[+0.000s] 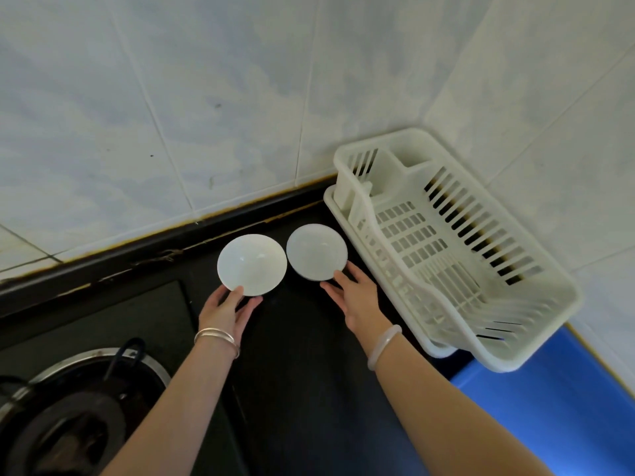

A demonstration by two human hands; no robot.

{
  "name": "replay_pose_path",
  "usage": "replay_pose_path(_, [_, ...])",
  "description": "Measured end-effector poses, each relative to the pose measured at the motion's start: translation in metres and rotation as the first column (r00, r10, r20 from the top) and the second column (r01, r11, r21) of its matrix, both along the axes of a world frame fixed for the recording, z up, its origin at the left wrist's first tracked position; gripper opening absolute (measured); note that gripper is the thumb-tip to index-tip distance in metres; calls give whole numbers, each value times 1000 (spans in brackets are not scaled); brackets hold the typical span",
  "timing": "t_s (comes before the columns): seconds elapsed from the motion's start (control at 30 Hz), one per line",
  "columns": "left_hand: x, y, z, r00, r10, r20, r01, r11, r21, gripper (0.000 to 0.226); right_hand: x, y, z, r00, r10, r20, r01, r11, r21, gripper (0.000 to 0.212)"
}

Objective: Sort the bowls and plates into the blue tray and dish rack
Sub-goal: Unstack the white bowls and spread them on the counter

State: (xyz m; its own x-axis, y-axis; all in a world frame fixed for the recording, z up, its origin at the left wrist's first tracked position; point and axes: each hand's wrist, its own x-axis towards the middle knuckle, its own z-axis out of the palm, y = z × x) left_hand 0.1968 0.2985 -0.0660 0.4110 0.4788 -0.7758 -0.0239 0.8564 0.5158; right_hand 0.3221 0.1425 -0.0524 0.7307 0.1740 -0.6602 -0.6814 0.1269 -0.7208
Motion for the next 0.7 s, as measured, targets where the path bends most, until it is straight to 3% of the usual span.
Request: replay_pose_path(0.7, [42,17,11,987,161,-21,-162,986,-37,41,39,65,2,999,-27,43,28,999,-22,47])
